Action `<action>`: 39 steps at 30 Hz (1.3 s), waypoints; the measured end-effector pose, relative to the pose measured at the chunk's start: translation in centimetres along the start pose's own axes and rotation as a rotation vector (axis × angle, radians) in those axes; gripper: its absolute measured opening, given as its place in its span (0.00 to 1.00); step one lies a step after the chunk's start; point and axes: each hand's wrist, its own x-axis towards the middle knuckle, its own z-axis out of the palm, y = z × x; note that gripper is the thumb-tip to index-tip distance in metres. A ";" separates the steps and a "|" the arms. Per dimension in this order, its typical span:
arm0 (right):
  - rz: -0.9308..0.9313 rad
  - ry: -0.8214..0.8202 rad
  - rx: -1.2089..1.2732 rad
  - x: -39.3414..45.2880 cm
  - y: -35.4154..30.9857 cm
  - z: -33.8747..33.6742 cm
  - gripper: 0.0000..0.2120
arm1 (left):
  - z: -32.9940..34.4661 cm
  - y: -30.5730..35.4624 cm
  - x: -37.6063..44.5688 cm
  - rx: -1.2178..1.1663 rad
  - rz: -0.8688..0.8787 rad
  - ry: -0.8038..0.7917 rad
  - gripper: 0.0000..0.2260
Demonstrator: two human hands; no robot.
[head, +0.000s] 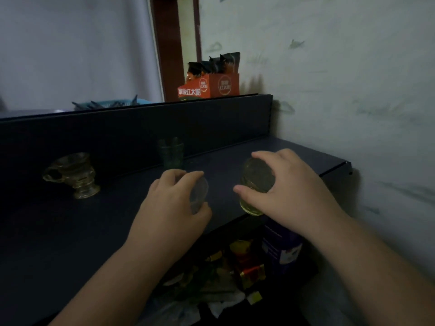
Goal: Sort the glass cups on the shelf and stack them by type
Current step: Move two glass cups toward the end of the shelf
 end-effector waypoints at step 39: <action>-0.354 -0.358 0.046 26.2 13.4 8.6 0.43 | 9.4 2.9 16.6 0.232 -0.190 0.060 0.28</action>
